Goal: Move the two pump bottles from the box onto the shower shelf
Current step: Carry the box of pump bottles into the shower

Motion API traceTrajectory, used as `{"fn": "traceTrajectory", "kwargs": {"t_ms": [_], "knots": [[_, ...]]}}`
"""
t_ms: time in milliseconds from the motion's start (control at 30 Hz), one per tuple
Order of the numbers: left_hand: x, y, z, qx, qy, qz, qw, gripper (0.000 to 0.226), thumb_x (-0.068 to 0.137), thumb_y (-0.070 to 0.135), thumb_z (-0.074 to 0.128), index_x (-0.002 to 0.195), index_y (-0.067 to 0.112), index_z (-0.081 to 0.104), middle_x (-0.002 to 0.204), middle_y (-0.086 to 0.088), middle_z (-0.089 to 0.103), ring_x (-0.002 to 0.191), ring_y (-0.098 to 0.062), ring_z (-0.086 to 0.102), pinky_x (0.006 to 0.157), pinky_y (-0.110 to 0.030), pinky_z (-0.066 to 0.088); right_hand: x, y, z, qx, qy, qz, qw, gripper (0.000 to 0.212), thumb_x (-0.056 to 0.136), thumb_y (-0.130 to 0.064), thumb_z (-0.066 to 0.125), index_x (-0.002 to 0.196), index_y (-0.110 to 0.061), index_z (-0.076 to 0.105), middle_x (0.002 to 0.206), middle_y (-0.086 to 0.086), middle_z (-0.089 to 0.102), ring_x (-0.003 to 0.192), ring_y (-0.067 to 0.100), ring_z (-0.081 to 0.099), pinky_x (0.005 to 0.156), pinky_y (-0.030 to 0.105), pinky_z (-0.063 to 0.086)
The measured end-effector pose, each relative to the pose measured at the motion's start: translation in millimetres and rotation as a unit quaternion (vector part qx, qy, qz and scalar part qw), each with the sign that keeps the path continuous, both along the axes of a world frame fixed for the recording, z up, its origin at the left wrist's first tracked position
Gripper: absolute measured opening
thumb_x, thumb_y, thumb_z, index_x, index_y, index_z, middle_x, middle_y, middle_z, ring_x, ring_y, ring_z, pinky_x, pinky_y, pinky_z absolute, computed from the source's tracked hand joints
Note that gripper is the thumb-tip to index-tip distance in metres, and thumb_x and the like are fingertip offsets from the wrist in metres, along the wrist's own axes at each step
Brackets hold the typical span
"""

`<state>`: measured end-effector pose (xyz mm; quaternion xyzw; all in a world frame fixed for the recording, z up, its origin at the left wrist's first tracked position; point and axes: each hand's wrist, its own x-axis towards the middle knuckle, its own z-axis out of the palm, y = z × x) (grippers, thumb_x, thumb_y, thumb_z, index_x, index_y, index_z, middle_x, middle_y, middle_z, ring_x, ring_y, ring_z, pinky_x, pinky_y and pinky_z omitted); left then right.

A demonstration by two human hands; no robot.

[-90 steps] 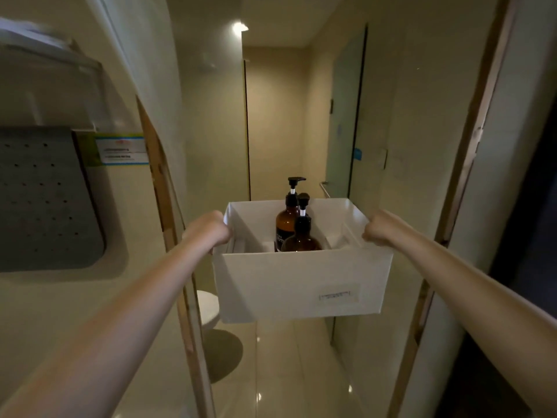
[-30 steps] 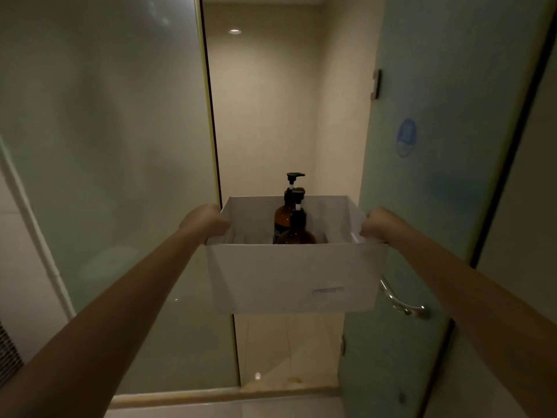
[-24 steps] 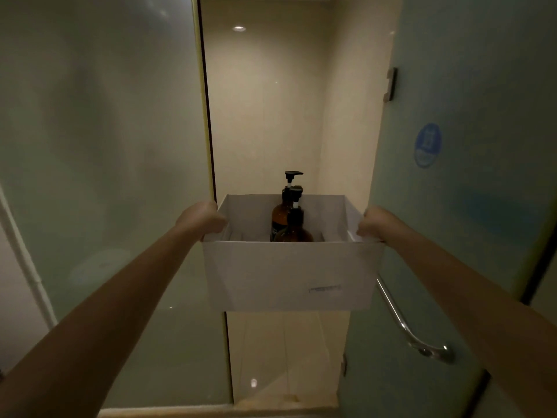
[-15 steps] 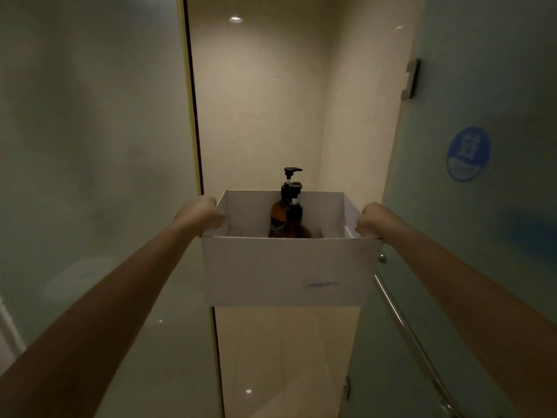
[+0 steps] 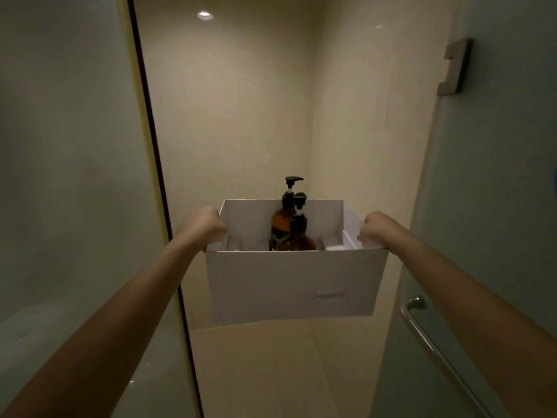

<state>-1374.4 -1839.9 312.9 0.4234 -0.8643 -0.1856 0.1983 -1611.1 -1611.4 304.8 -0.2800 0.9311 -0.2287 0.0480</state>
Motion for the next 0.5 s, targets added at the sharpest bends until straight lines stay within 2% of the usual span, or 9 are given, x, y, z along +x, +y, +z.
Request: {"fn": "traceTrajectory", "kwargs": {"t_ms": [100,200,300,433,500], "knots": [[-26,-24,1,-0.018,-0.020,-0.002,1.000,0.016,0.069,0.004,0.054,0.054,0.007,0.049,0.055,-0.008,0.053,0.054,-0.025,0.056,0.049,-0.024,0.034,-24,-26,-4,-0.003,-0.017,-0.001,1.000,0.025,0.083,-0.003,0.058,0.100,0.014,0.061,0.084,0.021,0.055,0.077,0.029,0.057,0.050,0.025,0.035],[-55,-49,-2,-0.018,-0.036,0.000,0.999,0.018,0.069,0.005,0.056,0.053,0.006,0.048,0.052,-0.007,0.051,0.048,-0.022,0.051,0.043,-0.023,0.032,-52,-51,-6,0.004,-0.021,-0.004,1.000,0.025,0.083,-0.004,0.058,0.100,0.014,0.062,0.084,0.020,0.055,0.075,0.028,0.056,0.047,0.024,0.033],[-87,-72,-11,-0.018,-0.044,0.003,0.999,0.017,0.070,0.006,0.055,0.053,0.006,0.049,0.052,-0.006,0.051,0.049,-0.024,0.052,0.045,-0.026,0.034,-85,-75,-10,0.015,-0.023,-0.009,1.000,0.025,0.083,-0.004,0.057,0.101,0.012,0.062,0.084,0.020,0.055,0.075,0.029,0.057,0.049,0.025,0.035],[-129,-101,-23,-0.021,-0.050,0.010,0.998,0.015,0.070,0.006,0.051,0.055,0.007,0.049,0.053,-0.007,0.052,0.050,-0.024,0.053,0.046,-0.024,0.034,-135,-113,-12,0.029,-0.013,0.004,1.000,0.029,0.083,-0.006,0.058,0.106,0.011,0.061,0.094,0.022,0.059,0.079,0.029,0.056,0.061,0.026,0.041],[-150,-116,-25,-0.019,-0.052,0.015,0.998,0.015,0.070,0.006,0.051,0.055,0.007,0.049,0.055,-0.007,0.052,0.051,-0.025,0.053,0.046,-0.025,0.033,-161,-132,-12,0.037,-0.006,0.013,0.999,0.030,0.083,-0.007,0.058,0.107,0.010,0.062,0.097,0.023,0.061,0.079,0.028,0.056,0.058,0.026,0.040]]}}
